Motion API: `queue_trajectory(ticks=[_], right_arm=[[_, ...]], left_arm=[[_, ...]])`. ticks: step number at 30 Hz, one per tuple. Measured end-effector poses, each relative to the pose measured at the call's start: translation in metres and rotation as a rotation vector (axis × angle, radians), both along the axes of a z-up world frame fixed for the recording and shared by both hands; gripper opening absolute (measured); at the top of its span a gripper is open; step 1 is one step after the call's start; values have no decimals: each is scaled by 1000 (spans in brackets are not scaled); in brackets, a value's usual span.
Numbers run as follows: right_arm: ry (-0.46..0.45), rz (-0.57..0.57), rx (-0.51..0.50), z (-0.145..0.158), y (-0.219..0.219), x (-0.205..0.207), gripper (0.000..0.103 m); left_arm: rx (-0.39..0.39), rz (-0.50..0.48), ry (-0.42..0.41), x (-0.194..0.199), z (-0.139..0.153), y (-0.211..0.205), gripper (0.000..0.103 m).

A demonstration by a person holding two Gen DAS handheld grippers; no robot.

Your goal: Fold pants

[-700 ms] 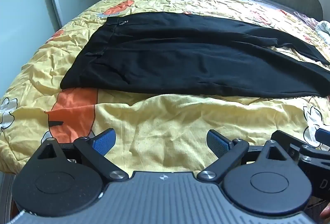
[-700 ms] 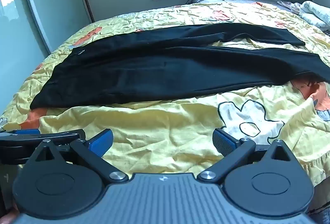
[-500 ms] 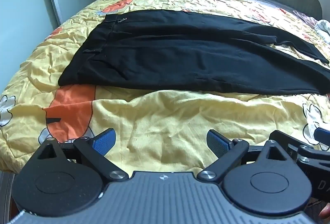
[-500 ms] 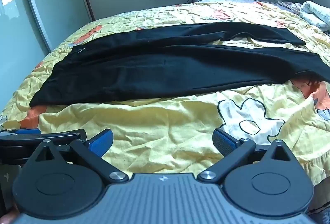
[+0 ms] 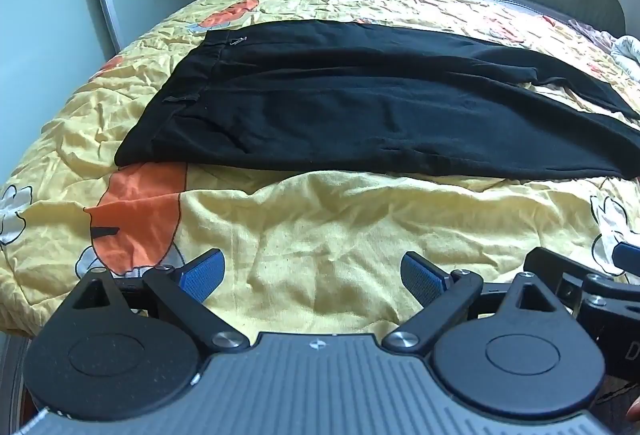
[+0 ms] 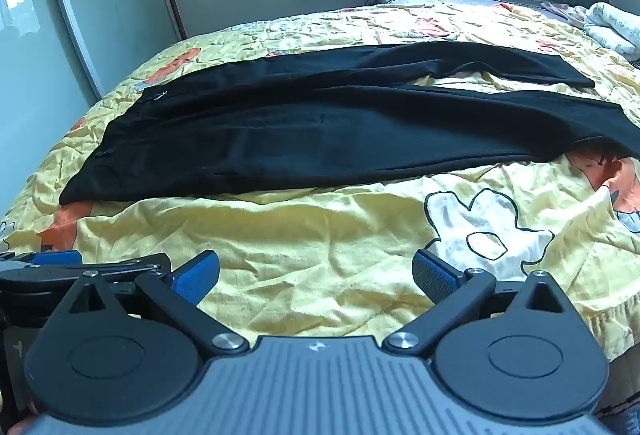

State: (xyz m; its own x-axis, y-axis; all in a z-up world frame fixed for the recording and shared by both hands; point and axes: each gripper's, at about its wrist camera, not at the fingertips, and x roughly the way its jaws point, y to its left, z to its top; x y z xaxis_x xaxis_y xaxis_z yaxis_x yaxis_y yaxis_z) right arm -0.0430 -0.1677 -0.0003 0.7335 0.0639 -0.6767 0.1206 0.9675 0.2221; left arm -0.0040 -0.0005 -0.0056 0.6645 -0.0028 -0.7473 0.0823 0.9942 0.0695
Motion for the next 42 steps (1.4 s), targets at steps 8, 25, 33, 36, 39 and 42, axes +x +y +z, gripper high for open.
queue_trajectory(ticks=[8, 25, 33, 36, 39, 42], right_arm=[[0, -1, 4, -1, 0, 0, 103], [0, -2, 9, -1, -1, -1, 103], [-1, 0, 8, -1, 0, -1, 103], [-1, -1, 10, -1, 1, 0, 103], [-1, 0, 11, -1, 1, 0, 103], [-2, -1, 10, -1, 1, 0, 103]], left_arm=[[5, 0, 6, 2, -1, 3, 96], [17, -12, 2, 1, -2, 3, 96], [10, -2, -1, 0, -2, 4, 96], [9, 4, -2, 0, -2, 5, 96], [6, 6, 1, 0, -2, 6, 96], [6, 5, 0, 0, -2, 5, 96]])
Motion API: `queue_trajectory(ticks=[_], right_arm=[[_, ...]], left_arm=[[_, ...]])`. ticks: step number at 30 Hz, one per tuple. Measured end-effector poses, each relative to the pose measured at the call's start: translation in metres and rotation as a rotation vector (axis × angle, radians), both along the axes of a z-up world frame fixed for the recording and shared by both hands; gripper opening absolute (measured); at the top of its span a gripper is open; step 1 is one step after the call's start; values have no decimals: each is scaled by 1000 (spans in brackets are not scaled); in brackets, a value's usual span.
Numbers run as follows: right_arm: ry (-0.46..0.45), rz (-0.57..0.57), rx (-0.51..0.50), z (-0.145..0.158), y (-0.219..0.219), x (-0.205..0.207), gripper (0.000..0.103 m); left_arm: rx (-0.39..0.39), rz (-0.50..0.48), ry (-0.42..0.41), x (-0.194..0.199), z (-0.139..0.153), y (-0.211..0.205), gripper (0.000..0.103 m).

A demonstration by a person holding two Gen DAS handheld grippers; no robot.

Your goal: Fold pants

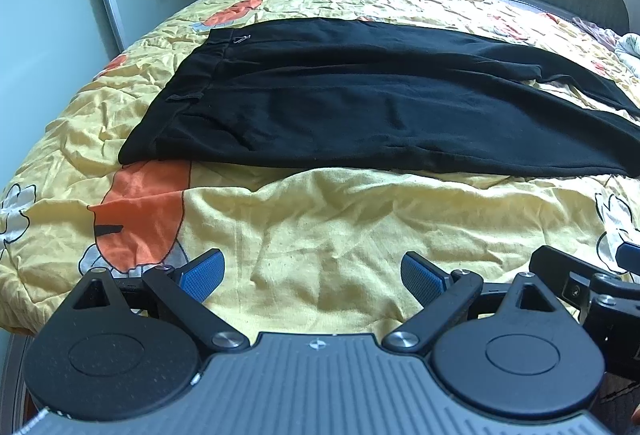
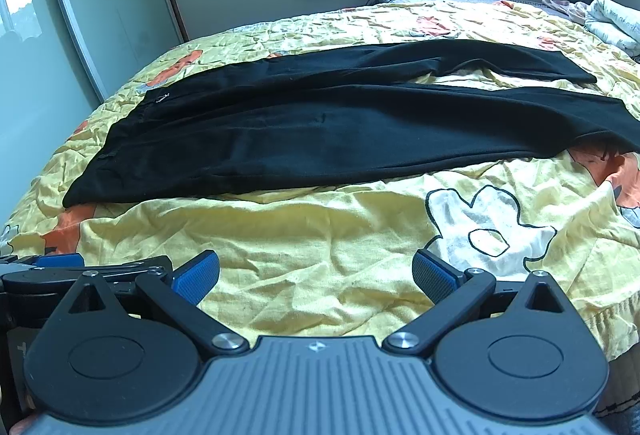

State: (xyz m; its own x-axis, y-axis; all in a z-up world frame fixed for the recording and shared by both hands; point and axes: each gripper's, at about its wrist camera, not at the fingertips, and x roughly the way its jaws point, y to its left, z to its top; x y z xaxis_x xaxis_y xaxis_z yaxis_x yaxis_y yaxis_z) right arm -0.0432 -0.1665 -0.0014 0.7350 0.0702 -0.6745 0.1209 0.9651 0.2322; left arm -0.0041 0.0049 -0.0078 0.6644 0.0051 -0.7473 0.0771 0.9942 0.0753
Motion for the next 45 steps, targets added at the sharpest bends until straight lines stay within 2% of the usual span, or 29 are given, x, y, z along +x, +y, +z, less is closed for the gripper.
queue_trajectory(ticks=[23, 26, 29, 34, 38, 45], right_arm=[[-6, 27, 14, -1, -4, 10, 103], [-39, 56, -1, 4, -7, 19, 103], [-121, 138, -31, 15, -10, 34, 103], [-252, 299, -46, 30, -15, 76, 103], [-269, 445, -76, 39, -12, 129, 103], [-193, 547, -81, 44, -7, 248, 103]], left_arm=[[16, -17, -15, 8, -2, -5, 96], [32, -18, -49, 14, 1, -6, 96], [28, -9, -89, 23, 7, -2, 96], [23, 21, -119, 50, 17, 11, 96], [2, 70, -115, 77, 24, 29, 96], [-45, 156, -110, 119, 34, 60, 96]])
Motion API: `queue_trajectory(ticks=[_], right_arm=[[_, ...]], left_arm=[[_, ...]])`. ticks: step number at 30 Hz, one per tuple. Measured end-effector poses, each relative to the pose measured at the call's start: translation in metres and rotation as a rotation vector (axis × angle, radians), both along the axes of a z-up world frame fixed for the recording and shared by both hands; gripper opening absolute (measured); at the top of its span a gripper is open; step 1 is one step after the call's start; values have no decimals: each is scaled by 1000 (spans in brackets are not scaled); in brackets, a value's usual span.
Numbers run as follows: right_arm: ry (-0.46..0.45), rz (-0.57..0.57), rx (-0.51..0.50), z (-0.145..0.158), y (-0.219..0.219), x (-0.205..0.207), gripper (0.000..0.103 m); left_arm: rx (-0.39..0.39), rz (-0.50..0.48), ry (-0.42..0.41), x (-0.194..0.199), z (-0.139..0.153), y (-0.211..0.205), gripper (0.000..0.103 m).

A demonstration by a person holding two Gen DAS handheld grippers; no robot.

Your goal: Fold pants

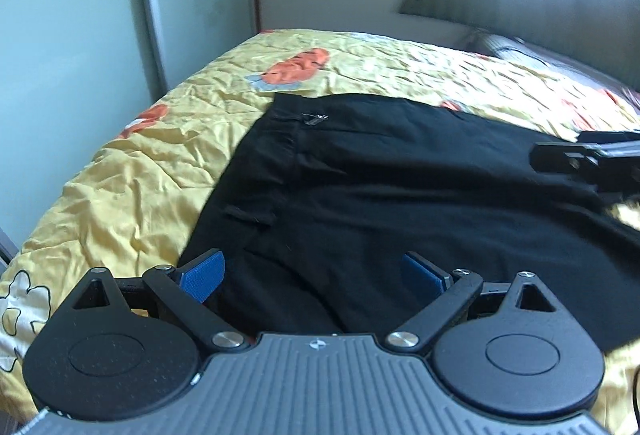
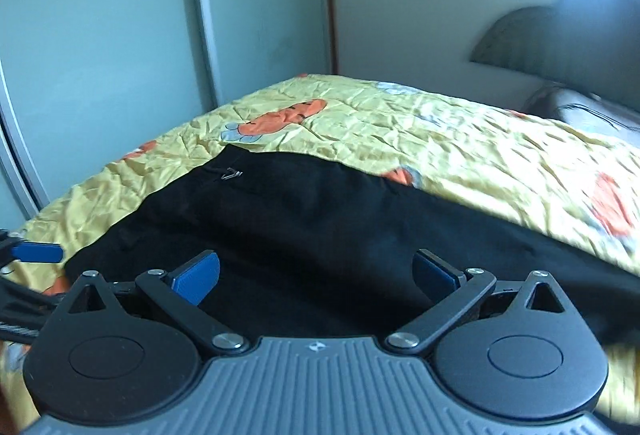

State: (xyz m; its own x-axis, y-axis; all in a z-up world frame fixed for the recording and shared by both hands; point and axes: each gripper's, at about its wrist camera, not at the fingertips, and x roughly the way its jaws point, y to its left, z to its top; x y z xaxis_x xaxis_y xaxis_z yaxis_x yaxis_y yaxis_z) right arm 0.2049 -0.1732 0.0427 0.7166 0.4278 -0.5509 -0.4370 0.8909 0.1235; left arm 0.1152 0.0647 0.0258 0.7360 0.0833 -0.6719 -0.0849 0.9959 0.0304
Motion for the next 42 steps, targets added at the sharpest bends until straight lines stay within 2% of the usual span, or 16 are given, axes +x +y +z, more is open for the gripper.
queue_trajectory(ticks=[3, 8, 10, 15, 17, 19, 20, 21, 23, 25, 27, 30, 32, 34, 38, 42], right_arm=[[17, 57, -28, -2, 8, 48, 103], [19, 221, -88, -13, 30, 126, 103], [16, 248, -104, -19, 36, 150, 103], [153, 266, -39, -43, 39, 218, 103], [168, 276, -53, -50, 42, 231, 98], [188, 310, -74, -57, 45, 242, 78], [200, 327, -85, -60, 46, 246, 74], [211, 347, -102, -64, 48, 248, 65], [197, 392, -108, -65, 50, 245, 53], [190, 419, -87, -62, 49, 240, 22], [124, 429, -140, -60, 53, 225, 11], [-27, 425, -254, -57, 62, 189, 7], [-171, 441, -376, -59, 73, 154, 7], [-291, 463, -479, -61, 81, 121, 7], [-463, 517, -596, -68, 95, 67, 4], [-536, 540, -635, -74, 101, 40, 4]], left_arm=[[-27, 19, 19, 18, 0, 9, 96], [-52, 36, 66, 46, -2, 22, 96], [-56, 39, 83, 57, -3, 26, 96], [-37, 64, 96, 86, -2, 34, 96], [-26, 68, 99, 99, -1, 35, 96], [-32, 67, 114, 113, 0, 35, 96], [-44, 61, 118, 121, 1, 35, 96], [-58, 54, 124, 128, 2, 35, 96], [-92, 50, 138, 144, 4, 34, 96], [-137, 60, 136, 161, 8, 35, 96], [-184, 71, 125, 178, 11, 36, 96], [-293, 97, 122, 205, 12, 41, 96], [-407, 115, 151, 225, 8, 46, 95], [-565, 117, 192, 243, 0, 53, 95], [-789, 130, 264, 267, -20, 59, 91], [-846, 141, 315, 278, -36, 57, 73]])
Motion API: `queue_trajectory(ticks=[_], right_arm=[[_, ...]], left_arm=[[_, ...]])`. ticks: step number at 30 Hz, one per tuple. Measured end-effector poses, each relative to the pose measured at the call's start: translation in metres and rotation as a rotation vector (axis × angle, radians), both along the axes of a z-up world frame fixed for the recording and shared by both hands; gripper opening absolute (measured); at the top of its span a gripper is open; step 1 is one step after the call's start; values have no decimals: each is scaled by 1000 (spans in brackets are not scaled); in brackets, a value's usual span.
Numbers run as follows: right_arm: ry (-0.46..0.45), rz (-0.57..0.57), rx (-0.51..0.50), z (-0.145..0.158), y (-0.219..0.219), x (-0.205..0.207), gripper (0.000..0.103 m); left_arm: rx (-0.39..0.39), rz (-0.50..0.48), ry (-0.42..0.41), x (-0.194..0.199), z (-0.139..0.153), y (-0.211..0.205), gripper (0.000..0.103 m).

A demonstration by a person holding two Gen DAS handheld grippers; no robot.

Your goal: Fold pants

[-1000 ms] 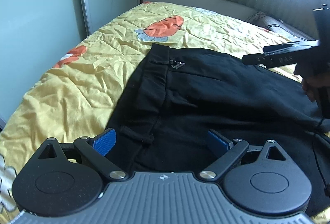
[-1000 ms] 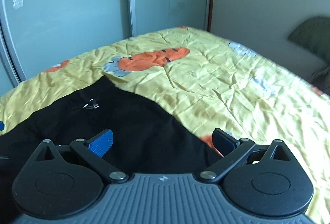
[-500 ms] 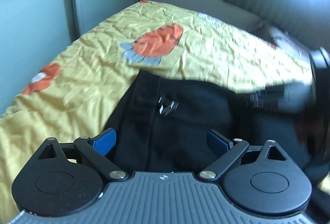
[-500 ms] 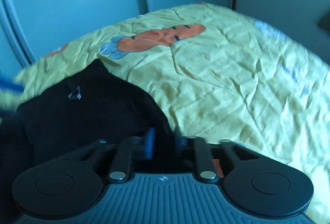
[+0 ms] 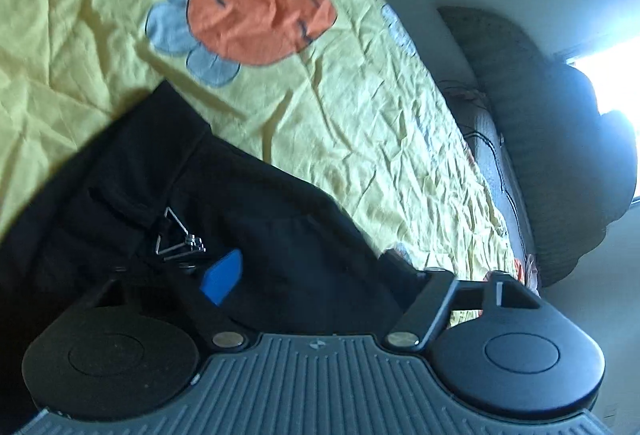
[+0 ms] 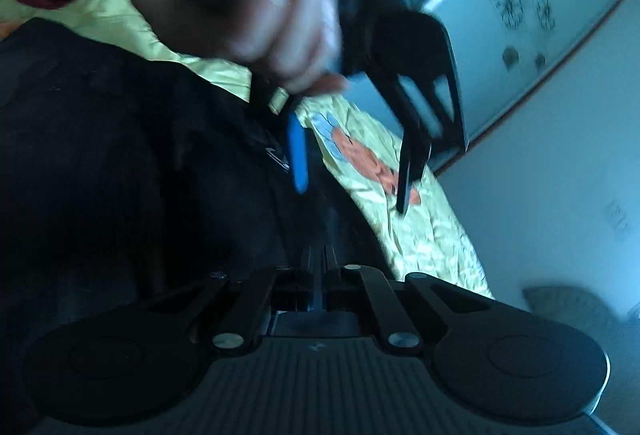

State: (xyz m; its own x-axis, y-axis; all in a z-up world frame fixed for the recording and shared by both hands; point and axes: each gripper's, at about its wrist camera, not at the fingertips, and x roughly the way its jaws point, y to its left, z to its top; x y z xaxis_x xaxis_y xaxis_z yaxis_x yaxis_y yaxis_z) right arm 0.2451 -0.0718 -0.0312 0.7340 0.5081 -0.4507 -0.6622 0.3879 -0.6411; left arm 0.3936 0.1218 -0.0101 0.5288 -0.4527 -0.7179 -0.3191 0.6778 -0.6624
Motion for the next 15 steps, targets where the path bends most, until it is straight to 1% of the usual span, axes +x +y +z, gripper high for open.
queue_trajectory(ticks=[2, 3, 4, 5, 6, 7, 8, 9, 11, 12, 13, 14, 15], right_arm=[[10, -19, 13, 0, -1, 3, 4], [16, -42, 33, 3, -4, 9, 4], [39, -71, 59, 6, -7, 20, 6], [100, -107, 82, 11, -11, 35, 9], [158, -145, 124, 16, -19, 52, 19], [216, -173, 194, 20, -31, 72, 34], [289, -182, 241, 23, -40, 89, 38], [399, -195, 308, 23, -51, 113, 39], [561, -251, 399, 18, -66, 152, 39], [628, -273, 437, 13, -73, 170, 39], [673, -282, 455, 9, -77, 182, 40], [741, -284, 460, 3, -80, 196, 41], [770, -266, 487, 0, -84, 203, 42]], left_arm=[[-32, 23, 39, 5, -7, 1, 71], [-55, 45, 44, 5, -8, 4, 71], [-67, 53, 31, 4, -6, 5, 71], [-58, 51, 19, 1, -4, 5, 72], [-42, 51, 13, -1, 0, 5, 73], [-24, 54, 10, -4, 2, 5, 73], [-9, 53, 6, -7, 4, 4, 75], [0, 50, 3, -10, 6, 4, 77], [5, 53, 3, -12, 7, 5, 79], [5, 54, 4, -13, 8, 5, 81], [5, 52, 2, -13, 8, 5, 82], [7, 50, 0, -13, 9, 5, 84], [10, 49, -2, -12, 10, 5, 86]])
